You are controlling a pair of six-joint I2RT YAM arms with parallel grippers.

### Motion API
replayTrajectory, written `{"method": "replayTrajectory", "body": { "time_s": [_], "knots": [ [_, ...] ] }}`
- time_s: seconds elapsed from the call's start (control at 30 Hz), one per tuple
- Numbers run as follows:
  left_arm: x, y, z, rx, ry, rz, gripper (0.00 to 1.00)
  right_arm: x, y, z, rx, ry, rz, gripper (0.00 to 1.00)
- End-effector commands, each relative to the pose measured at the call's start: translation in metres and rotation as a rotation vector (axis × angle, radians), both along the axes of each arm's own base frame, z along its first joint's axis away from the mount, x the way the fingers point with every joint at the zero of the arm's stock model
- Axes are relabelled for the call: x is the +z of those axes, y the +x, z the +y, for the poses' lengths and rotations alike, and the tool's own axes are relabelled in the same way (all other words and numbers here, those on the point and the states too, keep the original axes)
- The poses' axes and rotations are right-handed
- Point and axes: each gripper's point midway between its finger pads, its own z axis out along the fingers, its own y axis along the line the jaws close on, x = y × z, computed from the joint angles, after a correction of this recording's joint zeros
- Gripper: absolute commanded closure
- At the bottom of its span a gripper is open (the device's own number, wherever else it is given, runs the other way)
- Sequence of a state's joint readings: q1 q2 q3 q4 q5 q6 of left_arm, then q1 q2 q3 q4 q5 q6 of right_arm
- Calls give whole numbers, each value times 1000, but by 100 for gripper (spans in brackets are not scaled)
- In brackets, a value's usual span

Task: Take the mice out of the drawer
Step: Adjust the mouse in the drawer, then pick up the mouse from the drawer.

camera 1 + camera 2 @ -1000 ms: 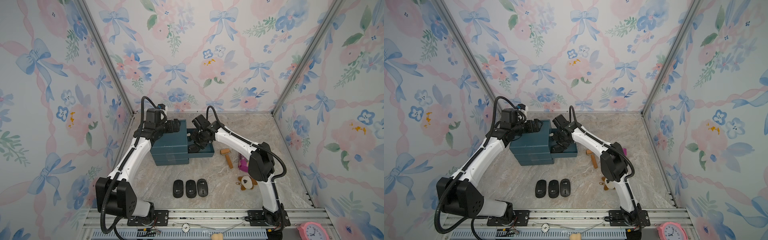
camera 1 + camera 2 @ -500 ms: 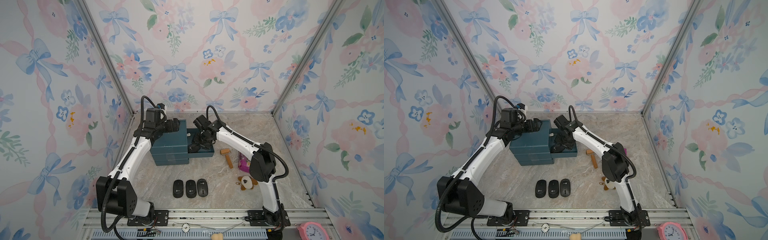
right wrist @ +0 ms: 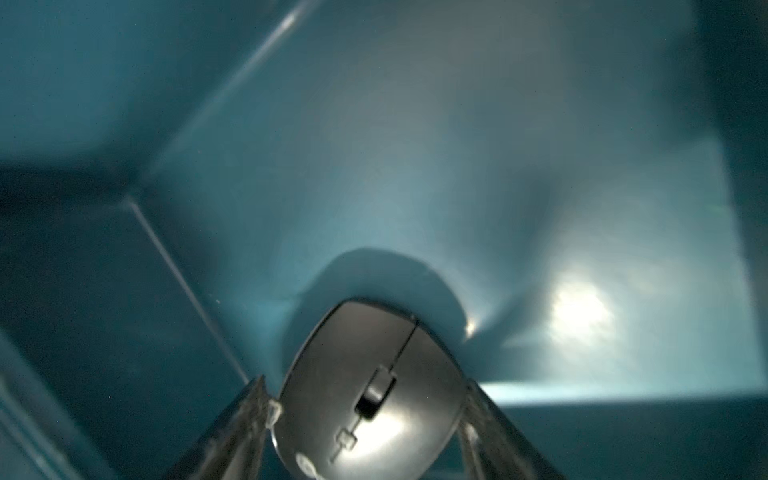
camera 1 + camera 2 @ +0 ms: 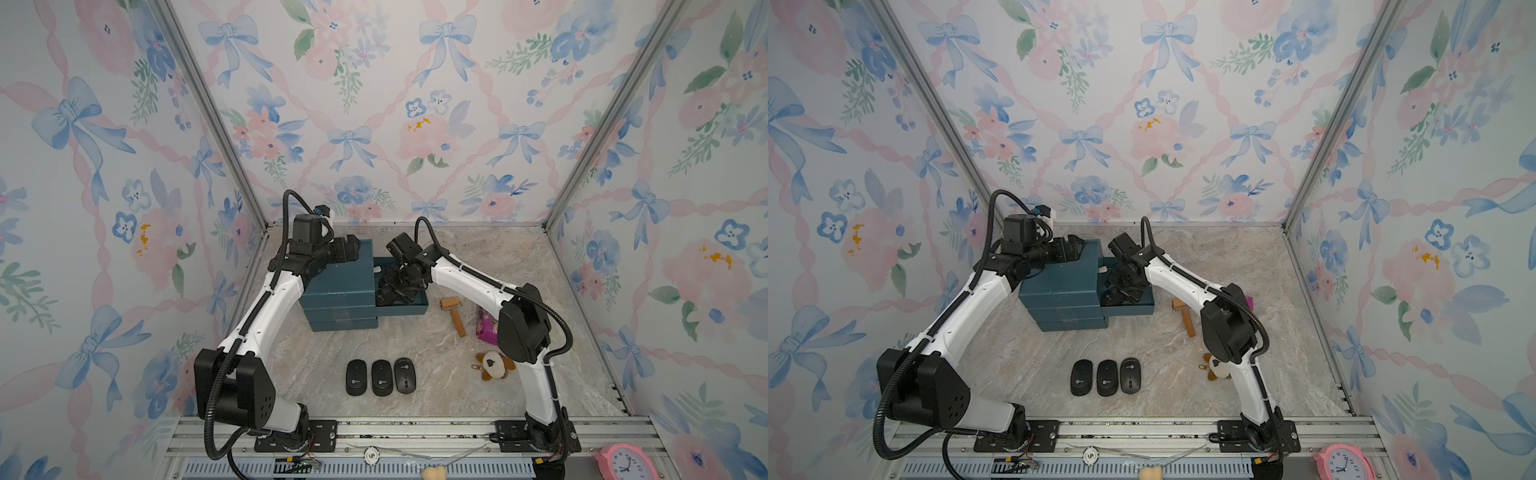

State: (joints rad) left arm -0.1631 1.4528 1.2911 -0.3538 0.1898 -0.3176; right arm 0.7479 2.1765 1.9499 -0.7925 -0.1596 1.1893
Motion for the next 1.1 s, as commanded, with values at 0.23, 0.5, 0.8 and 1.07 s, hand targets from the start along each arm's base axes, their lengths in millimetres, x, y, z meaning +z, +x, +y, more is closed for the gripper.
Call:
{"method": "replayTrajectory", "body": {
  "time_s": [0.23,0.5,0.8,1.07],
  "knots": [
    [-30,-20,13,36,39,108,2,-1,4,-7,56,-133,-27,29],
    [-32,-20,13,37,42,112,2,-18,-11,7,103,-170,2,29],
    [-33,-23,17,46,58,108,2,-34,-17,0,143,-244,23,35],
    [-32,-27,18,50,60,103,2,-35,-6,4,160,-241,-40,46]
  ]
}}
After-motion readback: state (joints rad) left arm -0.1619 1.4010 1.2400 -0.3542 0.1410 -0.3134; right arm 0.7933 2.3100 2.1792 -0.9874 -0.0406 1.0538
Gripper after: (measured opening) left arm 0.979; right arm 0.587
